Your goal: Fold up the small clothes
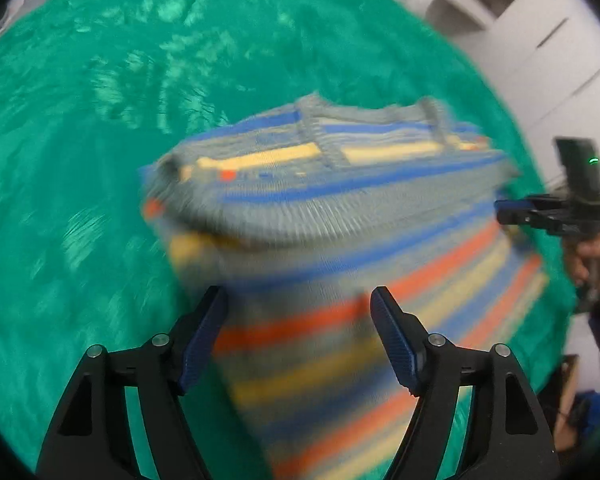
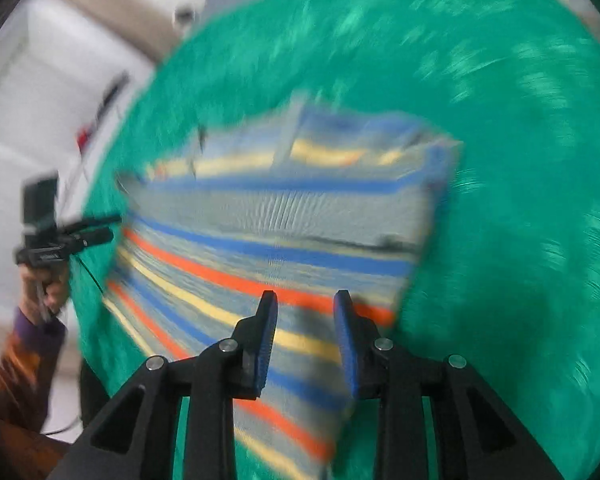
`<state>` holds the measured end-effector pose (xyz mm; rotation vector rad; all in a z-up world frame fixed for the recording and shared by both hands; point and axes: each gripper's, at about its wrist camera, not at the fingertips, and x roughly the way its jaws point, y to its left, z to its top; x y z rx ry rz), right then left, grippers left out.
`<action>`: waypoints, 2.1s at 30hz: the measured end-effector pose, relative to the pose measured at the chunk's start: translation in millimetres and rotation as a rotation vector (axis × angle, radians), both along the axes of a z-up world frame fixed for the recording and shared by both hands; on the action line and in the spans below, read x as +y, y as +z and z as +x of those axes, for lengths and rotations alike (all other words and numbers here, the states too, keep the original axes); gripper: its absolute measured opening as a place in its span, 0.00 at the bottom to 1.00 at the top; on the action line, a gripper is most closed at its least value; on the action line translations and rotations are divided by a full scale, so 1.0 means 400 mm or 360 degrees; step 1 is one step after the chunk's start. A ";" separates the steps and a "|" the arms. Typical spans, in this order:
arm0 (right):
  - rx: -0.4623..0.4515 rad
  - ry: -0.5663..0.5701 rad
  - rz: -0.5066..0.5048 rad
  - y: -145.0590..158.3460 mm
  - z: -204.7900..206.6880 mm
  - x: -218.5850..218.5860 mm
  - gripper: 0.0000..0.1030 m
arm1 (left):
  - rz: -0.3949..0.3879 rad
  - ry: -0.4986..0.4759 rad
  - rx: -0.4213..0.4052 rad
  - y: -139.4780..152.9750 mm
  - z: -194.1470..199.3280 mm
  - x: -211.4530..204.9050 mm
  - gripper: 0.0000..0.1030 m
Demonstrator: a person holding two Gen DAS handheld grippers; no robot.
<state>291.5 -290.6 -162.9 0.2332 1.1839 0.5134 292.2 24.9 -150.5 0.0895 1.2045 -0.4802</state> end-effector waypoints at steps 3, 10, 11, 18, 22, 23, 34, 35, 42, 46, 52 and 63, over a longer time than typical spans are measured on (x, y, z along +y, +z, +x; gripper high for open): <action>-0.0259 -0.0222 0.0073 0.061 0.093 0.014 0.29 | -0.0102 0.0255 -0.0136 0.046 0.094 0.023 0.70; -0.0497 -0.0351 0.0121 0.177 0.059 -0.021 0.36 | -0.0369 0.0469 -0.0359 0.177 0.046 0.149 0.85; -0.0493 -0.0294 0.0065 0.174 0.031 -0.009 0.37 | -0.0343 0.0435 -0.0365 0.171 0.026 0.142 0.85; -0.0438 0.0038 -0.0087 0.059 -0.204 0.046 0.54 | -0.0018 0.0155 -0.0361 0.015 -0.168 0.044 0.85; -0.0395 0.0058 -0.0315 -0.041 -0.301 0.045 0.54 | 0.0136 0.0183 -0.0305 -0.059 -0.207 0.082 0.87; -0.0424 0.0031 -0.0355 -0.058 -0.319 0.032 0.54 | 0.0121 0.0196 -0.0328 -0.060 -0.213 0.097 0.88; -0.0354 -0.0299 -0.0303 -0.055 -0.401 -0.073 0.62 | 0.0185 0.0346 -0.0399 -0.007 -0.298 0.155 0.91; -0.0372 -0.0324 -0.0299 -0.042 -0.413 -0.081 0.62 | 0.0174 0.0355 -0.0421 0.005 -0.322 0.158 0.91; -0.0514 -0.0464 -0.0295 0.008 -0.540 -0.101 0.63 | 0.0092 0.0427 -0.0583 0.061 -0.451 0.177 0.91; -0.0566 -0.0508 -0.0323 0.009 -0.601 -0.070 0.65 | 0.0043 0.0438 -0.0576 0.031 -0.483 0.145 0.93; -0.0545 -0.0561 -0.0276 -0.015 -0.659 -0.042 0.65 | 0.0099 0.0384 -0.0521 -0.046 -0.524 0.090 0.93; -0.0553 -0.0556 -0.0234 -0.010 -0.687 0.004 0.66 | 0.0120 0.0402 -0.0585 -0.035 -0.572 0.090 0.93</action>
